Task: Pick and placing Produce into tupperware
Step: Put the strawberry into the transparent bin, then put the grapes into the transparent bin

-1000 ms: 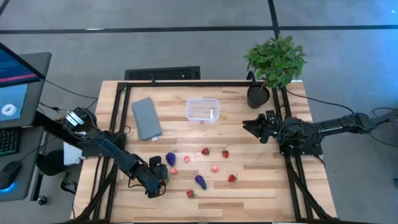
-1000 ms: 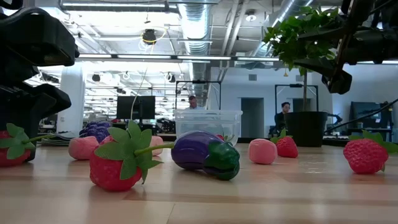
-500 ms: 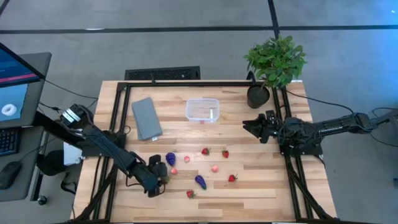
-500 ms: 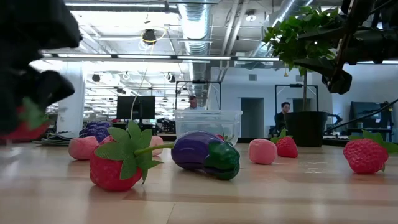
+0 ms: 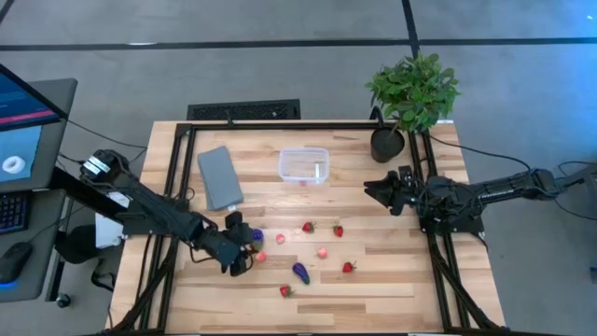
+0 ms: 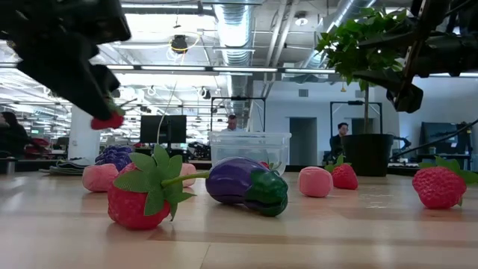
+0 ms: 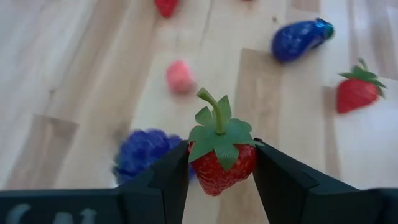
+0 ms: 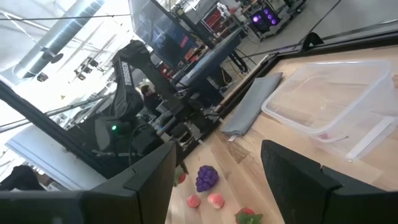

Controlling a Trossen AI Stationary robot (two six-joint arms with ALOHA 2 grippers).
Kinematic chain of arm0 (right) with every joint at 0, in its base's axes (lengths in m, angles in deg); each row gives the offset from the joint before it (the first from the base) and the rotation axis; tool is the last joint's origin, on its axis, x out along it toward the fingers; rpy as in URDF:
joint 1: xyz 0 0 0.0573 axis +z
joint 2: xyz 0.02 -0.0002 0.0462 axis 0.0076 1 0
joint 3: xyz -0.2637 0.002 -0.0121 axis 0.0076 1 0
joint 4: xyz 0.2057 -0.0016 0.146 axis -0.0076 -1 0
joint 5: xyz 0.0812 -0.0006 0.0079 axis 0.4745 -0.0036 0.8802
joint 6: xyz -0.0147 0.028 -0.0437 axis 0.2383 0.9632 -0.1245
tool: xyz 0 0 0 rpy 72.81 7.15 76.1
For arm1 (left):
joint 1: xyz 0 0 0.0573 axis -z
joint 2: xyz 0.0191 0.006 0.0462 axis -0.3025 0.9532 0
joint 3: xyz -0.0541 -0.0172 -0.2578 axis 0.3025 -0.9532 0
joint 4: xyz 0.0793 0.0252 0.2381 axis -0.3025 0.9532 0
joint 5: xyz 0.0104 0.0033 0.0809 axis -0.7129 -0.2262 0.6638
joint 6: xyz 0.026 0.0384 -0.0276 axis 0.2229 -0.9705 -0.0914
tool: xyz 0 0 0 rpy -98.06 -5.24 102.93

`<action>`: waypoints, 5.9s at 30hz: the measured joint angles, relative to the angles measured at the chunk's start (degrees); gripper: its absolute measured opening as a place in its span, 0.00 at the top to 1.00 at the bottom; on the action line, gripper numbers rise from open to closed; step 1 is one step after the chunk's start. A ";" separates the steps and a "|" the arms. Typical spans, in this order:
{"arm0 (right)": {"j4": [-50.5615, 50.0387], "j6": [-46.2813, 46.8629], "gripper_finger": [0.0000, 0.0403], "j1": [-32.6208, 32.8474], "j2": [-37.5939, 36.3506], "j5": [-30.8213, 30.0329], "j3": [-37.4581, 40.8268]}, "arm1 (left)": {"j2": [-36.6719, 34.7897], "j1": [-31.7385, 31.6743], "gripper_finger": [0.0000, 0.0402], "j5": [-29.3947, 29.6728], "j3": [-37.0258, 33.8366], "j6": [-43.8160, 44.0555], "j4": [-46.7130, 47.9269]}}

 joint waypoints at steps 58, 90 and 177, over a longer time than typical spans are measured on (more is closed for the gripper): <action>-1.22 -0.44 0.35 2.48 0.00 0.02 0.00 | -12.07 -33.13 0.65 -3.99 1.51 -25.68 -9.32; -2.07 1.60 0.35 2.60 -0.02 0.00 0.00 | 23.22 -49.41 0.64 -23.76 30.76 -32.81 -6.05; -7.36 14.50 0.35 3.22 -0.02 4.64 0.00 | 3.43 19.38 0.51 18.18 9.64 83.03 25.03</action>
